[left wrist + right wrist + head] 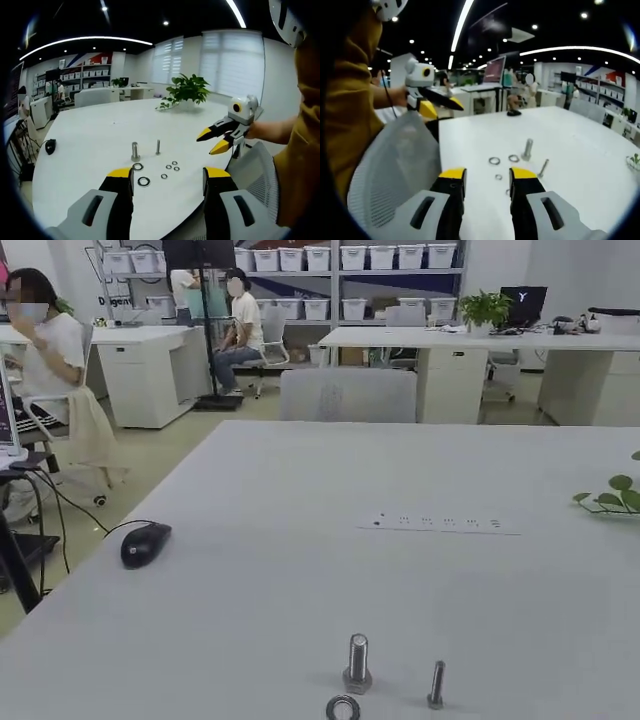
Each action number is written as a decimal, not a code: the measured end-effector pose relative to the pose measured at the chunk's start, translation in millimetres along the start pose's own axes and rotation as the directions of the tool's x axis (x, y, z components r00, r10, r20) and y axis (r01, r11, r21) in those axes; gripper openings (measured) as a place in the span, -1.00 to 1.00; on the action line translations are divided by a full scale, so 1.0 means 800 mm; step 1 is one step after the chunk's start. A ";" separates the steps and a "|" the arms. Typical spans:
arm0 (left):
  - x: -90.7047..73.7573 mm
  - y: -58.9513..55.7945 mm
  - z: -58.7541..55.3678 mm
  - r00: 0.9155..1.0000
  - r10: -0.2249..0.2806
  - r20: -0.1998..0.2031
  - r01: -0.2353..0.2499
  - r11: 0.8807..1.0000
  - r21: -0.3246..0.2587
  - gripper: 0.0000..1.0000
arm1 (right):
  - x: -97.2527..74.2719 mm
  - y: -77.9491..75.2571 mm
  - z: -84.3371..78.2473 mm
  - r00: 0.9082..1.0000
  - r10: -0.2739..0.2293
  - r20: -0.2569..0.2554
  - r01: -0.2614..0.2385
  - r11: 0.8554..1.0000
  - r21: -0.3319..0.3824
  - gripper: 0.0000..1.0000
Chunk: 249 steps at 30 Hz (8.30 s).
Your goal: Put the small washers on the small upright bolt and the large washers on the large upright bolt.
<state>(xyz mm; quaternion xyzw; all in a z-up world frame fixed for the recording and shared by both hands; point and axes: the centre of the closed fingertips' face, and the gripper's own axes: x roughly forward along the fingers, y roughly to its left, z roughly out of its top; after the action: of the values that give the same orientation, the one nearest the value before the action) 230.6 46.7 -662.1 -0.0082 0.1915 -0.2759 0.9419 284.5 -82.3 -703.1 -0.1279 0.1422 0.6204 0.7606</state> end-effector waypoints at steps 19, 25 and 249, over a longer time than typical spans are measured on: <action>-0.005 0.008 -0.009 1.000 0.028 -0.013 -0.028 0.999 -0.027 0.09 | 0.011 -0.003 -0.014 0.999 0.014 -0.046 -0.014 1.000 0.000 -0.30; 0.000 0.007 -0.012 1.000 0.030 -0.005 -0.030 0.999 -0.036 0.09 | 0.012 -0.004 -0.016 0.995 0.041 -0.092 -0.042 0.999 -0.011 -0.30; 0.010 0.014 0.011 0.996 0.077 0.051 -0.076 0.997 -0.026 0.09 | 0.087 -0.081 -0.129 0.601 0.185 -0.778 -0.516 0.833 -0.201 -0.60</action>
<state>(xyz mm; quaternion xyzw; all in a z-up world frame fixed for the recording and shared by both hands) 246.0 51.3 -658.0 -0.0193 0.1706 -0.2369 0.9563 355.6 -70.1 -823.7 -0.4880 0.3241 0.6716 0.4537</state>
